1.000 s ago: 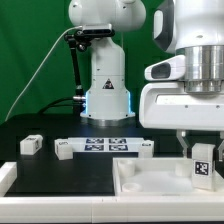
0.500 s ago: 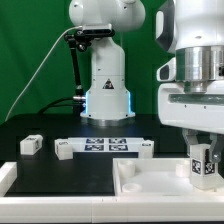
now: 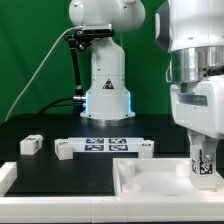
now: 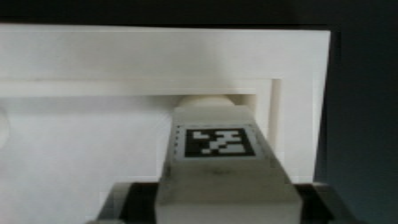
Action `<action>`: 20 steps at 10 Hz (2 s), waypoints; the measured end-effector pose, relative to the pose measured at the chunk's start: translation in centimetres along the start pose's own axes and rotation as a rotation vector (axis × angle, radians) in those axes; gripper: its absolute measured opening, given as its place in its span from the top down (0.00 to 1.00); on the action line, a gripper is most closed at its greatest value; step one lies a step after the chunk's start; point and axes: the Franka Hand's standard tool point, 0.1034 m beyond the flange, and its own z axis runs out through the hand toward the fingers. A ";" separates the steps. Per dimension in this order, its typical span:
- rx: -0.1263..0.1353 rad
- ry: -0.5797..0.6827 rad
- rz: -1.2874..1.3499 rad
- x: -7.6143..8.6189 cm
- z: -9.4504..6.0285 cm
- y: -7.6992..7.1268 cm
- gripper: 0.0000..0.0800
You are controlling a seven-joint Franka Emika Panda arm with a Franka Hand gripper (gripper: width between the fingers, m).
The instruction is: Assemble one leg
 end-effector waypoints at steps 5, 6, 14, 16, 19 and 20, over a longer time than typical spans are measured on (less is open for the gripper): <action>-0.006 -0.003 -0.383 -0.3 -0.2 -0.3 0.19; -0.006 -0.002 -0.549 -0.3 -0.3 -0.4 0.19; -0.071 0.025 -1.357 0.2 0.4 -0.5 0.19; -0.068 0.027 -1.429 0.5 0.4 -0.7 0.19; -0.068 0.027 -1.429 0.5 0.4 -0.7 0.52; -0.068 0.027 -1.421 0.5 0.4 -0.7 0.63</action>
Offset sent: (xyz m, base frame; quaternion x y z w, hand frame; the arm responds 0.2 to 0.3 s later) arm 0.0040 0.0077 0.0033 -0.0305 -0.0197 -0.1984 0.9794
